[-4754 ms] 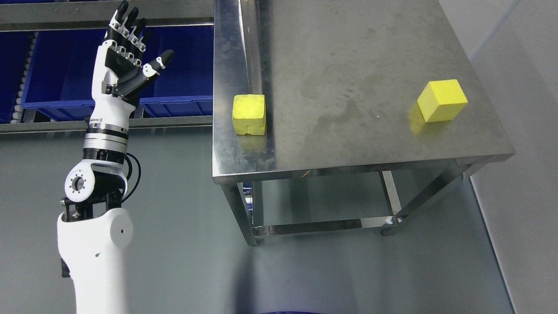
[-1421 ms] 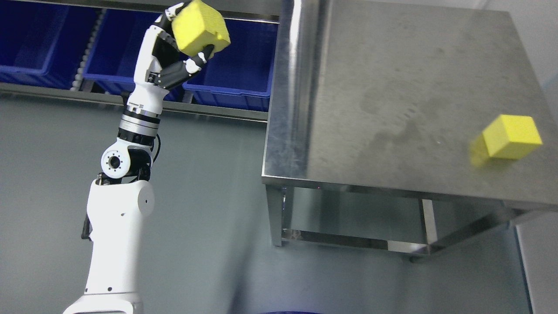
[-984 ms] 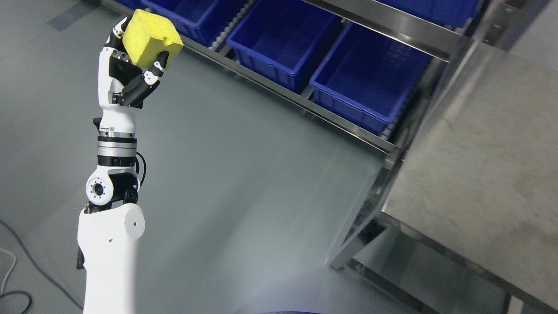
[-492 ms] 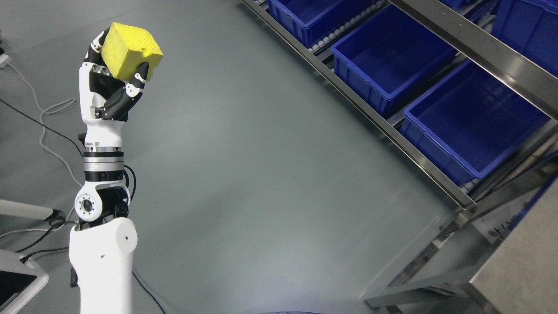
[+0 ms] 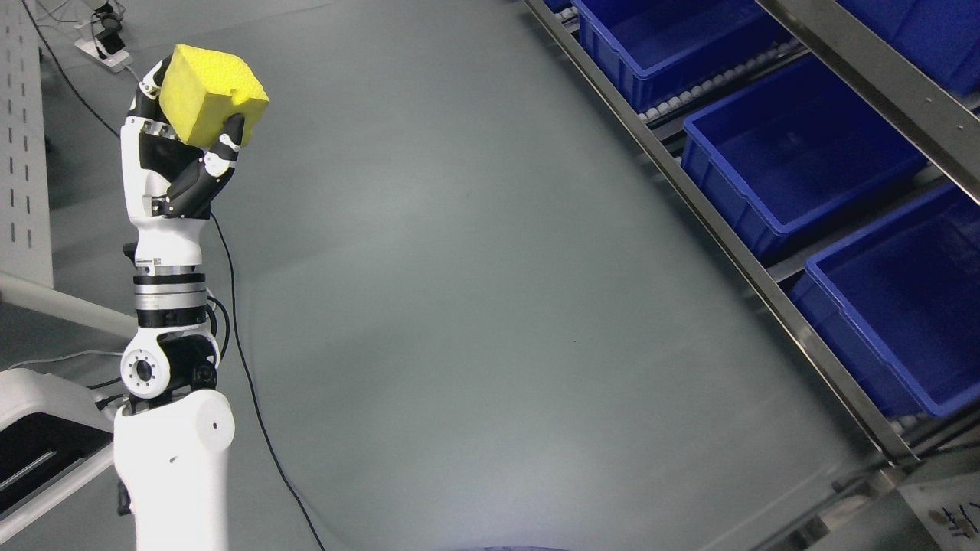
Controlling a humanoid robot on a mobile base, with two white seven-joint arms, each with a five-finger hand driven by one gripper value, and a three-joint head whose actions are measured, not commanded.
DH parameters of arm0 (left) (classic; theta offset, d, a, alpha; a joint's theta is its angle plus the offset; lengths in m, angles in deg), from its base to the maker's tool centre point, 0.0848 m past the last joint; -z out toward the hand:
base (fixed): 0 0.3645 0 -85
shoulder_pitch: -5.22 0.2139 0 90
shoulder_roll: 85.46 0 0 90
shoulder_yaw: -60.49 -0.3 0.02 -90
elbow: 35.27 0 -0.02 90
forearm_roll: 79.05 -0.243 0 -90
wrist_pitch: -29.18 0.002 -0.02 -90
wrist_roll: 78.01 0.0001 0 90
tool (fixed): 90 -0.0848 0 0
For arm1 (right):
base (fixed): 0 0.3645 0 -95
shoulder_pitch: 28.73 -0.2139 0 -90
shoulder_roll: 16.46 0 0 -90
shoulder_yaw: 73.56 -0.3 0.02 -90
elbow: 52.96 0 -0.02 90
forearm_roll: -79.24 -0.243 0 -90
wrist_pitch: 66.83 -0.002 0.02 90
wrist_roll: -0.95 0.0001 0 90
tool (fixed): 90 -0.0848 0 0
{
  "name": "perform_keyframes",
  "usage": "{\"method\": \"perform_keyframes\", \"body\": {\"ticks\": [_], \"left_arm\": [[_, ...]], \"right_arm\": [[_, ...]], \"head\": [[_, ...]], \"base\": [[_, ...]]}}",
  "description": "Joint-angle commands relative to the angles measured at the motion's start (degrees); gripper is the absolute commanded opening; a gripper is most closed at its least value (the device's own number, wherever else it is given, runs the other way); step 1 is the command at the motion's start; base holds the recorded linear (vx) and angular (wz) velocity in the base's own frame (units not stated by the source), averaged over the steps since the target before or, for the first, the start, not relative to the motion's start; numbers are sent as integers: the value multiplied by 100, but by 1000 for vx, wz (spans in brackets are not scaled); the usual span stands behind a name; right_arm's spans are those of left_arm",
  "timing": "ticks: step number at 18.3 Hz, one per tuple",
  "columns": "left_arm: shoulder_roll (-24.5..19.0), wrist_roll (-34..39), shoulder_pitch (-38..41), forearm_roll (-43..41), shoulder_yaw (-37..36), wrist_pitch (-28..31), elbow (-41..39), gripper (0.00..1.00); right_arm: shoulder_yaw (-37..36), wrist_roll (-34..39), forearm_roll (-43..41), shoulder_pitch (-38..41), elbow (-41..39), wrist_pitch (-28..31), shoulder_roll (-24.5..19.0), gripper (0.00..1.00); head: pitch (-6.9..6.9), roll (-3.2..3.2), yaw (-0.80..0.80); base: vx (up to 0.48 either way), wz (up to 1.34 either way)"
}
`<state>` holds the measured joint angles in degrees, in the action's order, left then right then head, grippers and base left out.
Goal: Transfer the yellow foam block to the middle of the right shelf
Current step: 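Hold the cube raised in the left hand while turning toward the blue bins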
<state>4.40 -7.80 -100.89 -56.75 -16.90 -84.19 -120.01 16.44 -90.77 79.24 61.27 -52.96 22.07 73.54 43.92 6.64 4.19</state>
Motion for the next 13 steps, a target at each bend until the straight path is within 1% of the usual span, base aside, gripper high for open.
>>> {"method": "perform_keyframes", "body": {"ticks": [1, 7, 13], "left_arm": [[-86, -7, 29, 3, 101, -1, -104, 34], [-86, -7, 37, 3, 136, -1, -113, 34], [-86, -7, 37, -6, 136, -1, -148, 34]], "right_arm": [[-70, 4, 18, 141, -100, -4, 100, 100], [-70, 4, 18, 141, -100, -4, 100, 100], [-70, 4, 18, 141, -100, -4, 100, 100]], "head": [[0, 0, 0], [0, 0, 0], [0, 0, 0]], "base": [[182, 361], [215, 224], [289, -83]]}}
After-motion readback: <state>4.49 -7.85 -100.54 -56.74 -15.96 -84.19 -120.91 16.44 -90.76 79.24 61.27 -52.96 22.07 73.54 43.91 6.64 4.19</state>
